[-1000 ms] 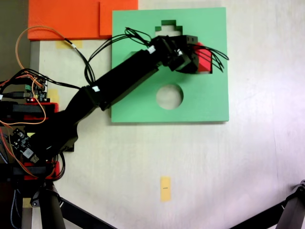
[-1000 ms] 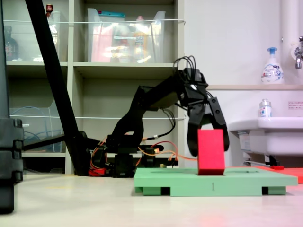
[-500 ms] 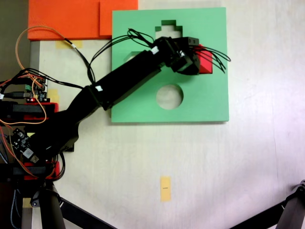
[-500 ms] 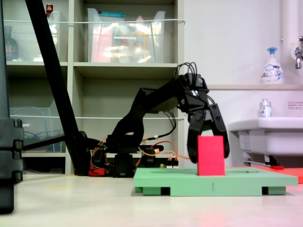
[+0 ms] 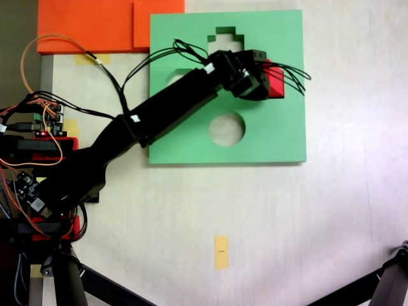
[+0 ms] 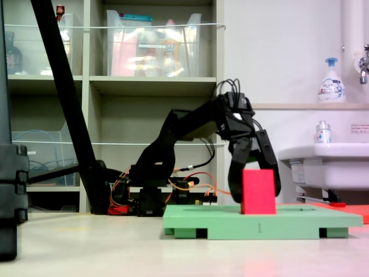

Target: Put the square block into the corresponding hole

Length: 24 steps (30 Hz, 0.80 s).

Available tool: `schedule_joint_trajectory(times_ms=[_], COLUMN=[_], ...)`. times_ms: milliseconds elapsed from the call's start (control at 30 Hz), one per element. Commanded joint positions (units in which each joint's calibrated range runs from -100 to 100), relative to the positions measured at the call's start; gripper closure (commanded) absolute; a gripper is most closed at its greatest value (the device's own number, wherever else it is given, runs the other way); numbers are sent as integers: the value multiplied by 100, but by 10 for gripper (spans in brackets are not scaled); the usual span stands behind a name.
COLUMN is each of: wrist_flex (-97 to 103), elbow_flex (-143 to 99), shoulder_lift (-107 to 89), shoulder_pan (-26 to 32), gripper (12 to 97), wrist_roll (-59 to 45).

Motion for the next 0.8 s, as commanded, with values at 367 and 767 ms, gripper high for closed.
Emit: schedule_joint_trajectory(times_ms=[367,767], wrist_flex=[1268,-157], elbow_flex=[77,67], shoulder_lift=[577,-1685], shoulder_pan=[-122,-117], gripper=[526,208], wrist_roll=[-420,-361])
